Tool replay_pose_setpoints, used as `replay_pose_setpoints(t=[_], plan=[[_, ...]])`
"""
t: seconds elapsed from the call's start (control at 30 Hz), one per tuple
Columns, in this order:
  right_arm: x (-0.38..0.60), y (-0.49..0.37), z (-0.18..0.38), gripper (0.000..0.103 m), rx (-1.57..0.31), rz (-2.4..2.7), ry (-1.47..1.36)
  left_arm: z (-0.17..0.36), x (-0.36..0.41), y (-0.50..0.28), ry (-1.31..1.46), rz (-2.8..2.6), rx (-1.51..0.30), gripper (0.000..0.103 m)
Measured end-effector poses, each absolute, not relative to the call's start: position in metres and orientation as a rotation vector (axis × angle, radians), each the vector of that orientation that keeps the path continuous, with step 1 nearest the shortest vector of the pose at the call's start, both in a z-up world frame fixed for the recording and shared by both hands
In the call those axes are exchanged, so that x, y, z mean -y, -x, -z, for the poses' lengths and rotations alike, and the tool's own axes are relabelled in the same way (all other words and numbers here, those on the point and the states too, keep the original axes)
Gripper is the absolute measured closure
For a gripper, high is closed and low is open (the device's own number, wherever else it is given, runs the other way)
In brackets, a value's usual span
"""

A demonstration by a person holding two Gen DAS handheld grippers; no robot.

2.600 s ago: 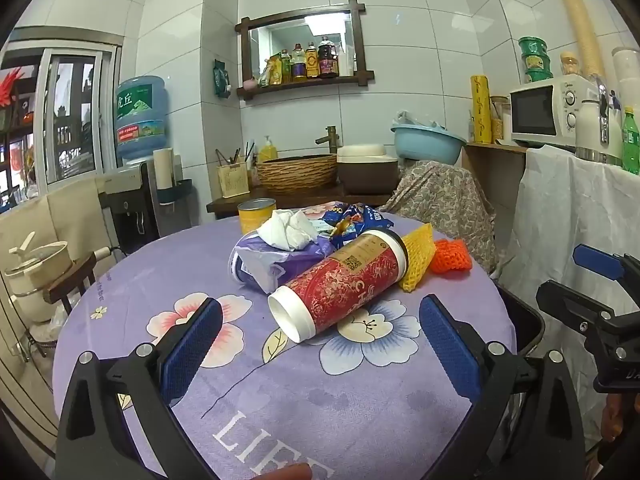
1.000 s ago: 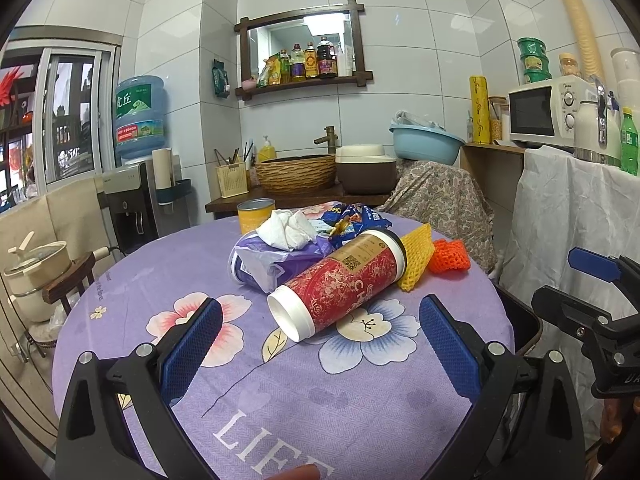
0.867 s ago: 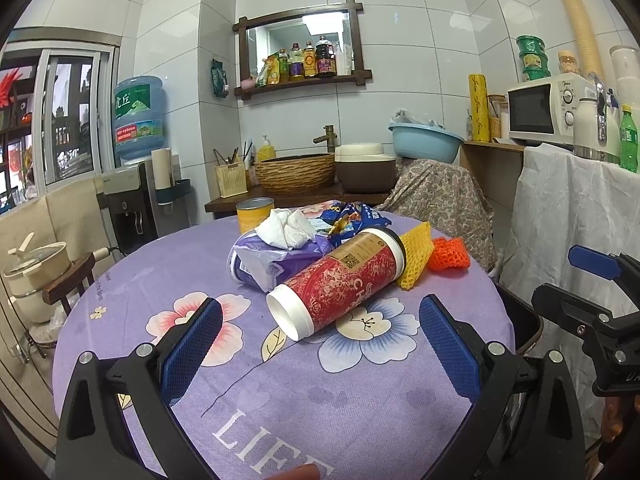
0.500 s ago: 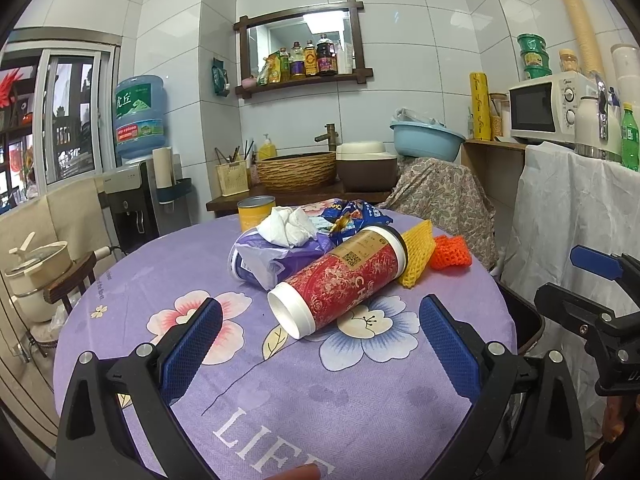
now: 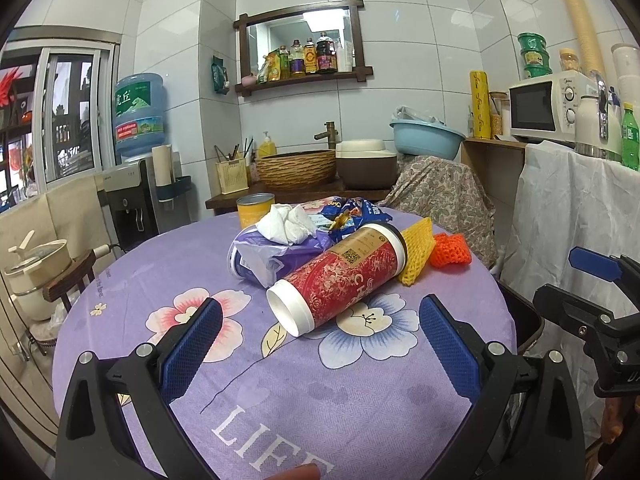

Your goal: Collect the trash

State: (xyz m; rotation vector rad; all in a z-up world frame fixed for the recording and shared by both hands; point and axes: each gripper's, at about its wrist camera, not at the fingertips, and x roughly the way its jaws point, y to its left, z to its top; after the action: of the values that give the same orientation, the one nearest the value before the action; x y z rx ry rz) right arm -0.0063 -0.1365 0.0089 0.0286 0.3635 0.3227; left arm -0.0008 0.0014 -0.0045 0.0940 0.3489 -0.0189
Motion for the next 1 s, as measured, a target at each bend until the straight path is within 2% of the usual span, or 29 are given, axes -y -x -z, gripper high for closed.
replay_pose_setpoints(t=[1.0], plan=[[0.1367,0.0058,-0.0067,0.005,-0.376,-0.327,-0.035,0.0092,0.0018,-0.0006,-0.097,0.02,-0.361,0.005]])
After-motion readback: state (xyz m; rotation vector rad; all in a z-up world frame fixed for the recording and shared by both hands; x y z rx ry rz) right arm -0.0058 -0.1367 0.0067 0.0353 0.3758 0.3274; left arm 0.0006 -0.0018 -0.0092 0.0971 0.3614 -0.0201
